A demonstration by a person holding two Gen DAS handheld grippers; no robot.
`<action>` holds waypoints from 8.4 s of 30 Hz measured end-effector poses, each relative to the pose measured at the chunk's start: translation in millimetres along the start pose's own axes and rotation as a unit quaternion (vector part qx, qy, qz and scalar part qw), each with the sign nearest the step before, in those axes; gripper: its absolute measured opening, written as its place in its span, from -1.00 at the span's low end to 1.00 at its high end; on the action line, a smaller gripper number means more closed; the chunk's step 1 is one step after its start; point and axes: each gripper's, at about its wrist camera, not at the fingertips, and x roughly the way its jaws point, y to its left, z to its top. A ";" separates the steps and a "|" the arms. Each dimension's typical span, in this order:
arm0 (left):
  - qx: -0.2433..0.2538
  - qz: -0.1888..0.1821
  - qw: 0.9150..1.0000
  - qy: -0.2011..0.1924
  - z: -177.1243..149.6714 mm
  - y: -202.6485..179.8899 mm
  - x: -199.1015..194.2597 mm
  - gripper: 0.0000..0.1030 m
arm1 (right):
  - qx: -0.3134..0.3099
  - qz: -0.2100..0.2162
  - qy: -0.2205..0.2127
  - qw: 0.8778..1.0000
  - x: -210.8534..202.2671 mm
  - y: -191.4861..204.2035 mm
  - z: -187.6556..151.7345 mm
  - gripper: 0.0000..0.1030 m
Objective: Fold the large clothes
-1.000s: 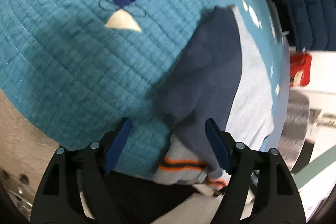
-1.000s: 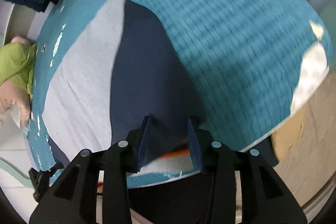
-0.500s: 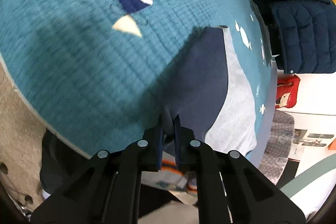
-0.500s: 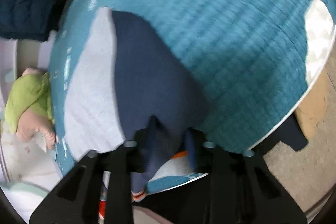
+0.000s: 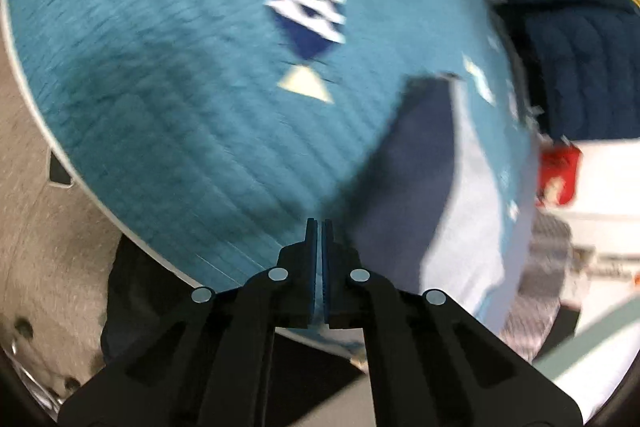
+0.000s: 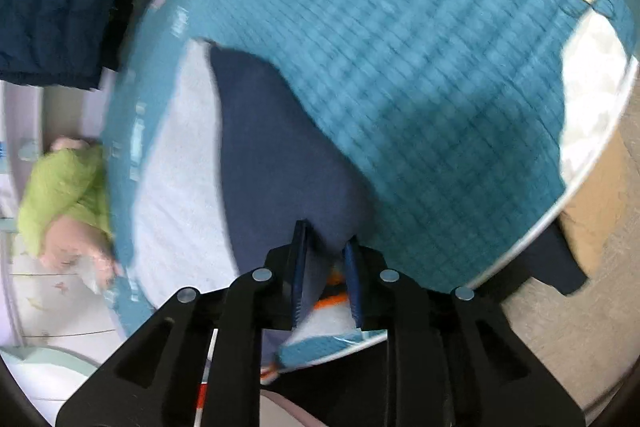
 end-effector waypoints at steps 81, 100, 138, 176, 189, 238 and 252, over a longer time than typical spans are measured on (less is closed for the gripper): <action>0.394 0.129 0.910 0.002 -4.4 -259.7 167.7 -0.79 | -0.315 -0.117 0.105 0.936 175.3 262.6 -58.2 -0.87; 0.401 0.031 0.914 -0.044 14.5 -249.4 205.4 -0.84 | -0.364 0.038 0.011 0.931 210.4 254.4 -30.1 -1.00; 0.447 0.165 0.875 -0.086 -48.2 -200.7 159.4 -0.89 | -0.394 0.017 0.019 0.919 174.5 207.1 -86.4 -1.00; 0.379 0.239 0.894 -0.020 -36.3 -103.5 61.2 -0.81 | -0.203 -0.029 -0.009 0.979 36.2 78.8 -59.2 -0.87; 0.393 0.208 0.895 -0.041 -42.6 -132.0 52.1 0.05 | -0.052 0.144 0.050 0.987 64.5 20.7 7.9 0.50; 0.376 0.134 0.915 0.068 2.3 -324.3 236.5 -0.89 | -0.212 -0.037 -0.081 0.973 70.5 150.2 -57.7 -0.60; 0.402 0.184 0.895 0.055 -39.5 -291.7 247.2 -0.97 | -0.205 -0.047 -0.056 0.976 81.1 142.7 -53.6 -0.57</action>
